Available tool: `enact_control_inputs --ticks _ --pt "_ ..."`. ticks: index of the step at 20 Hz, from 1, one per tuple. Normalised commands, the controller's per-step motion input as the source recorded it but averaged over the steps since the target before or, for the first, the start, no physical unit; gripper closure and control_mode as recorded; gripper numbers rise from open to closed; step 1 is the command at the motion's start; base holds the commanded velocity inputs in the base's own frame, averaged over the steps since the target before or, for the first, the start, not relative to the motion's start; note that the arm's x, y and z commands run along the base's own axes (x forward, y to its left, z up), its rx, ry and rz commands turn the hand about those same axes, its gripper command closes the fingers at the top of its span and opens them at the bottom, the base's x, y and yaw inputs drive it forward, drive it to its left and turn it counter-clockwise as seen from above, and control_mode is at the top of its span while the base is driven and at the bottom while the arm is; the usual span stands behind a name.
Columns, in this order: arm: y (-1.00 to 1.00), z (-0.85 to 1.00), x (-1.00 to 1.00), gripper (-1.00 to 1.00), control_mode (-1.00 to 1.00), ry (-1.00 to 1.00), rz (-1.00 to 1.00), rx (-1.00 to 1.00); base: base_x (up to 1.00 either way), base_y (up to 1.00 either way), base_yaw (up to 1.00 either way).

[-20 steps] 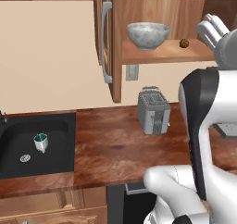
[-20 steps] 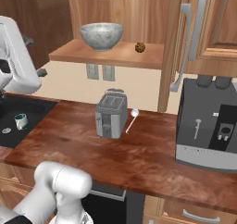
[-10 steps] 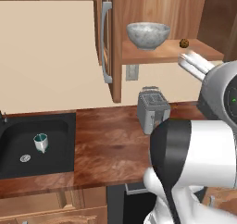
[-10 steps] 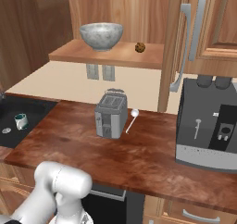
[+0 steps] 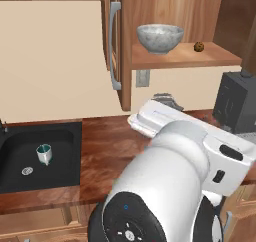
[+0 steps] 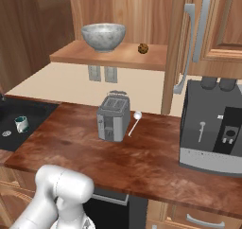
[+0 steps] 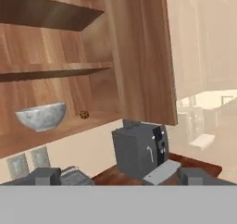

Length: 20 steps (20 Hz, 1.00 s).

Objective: Pick the mug and place it in the sink. Pick the bowl and place it in the open cabinet and then close the cabinet.

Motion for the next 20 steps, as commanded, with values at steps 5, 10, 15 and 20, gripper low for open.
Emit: enact_control_inputs --ticks 5,10,15,20 --pt "0.60 0.07 0.05 -1.00 -1.00 0.05 -0.22 -0.41 0.00 0.00 0.00" --pt "0.44 0.06 0.08 -1.00 -1.00 0.10 -0.24 -0.36 0.00 0.00 0.00" --pt "0.21 -0.07 0.23 -1.00 -1.00 0.04 -0.08 -0.01 0.00 0.00 0.00" --pt "0.36 0.00 0.81 -1.00 -1.00 0.06 -0.04 0.00 0.00 0.00 0.00"
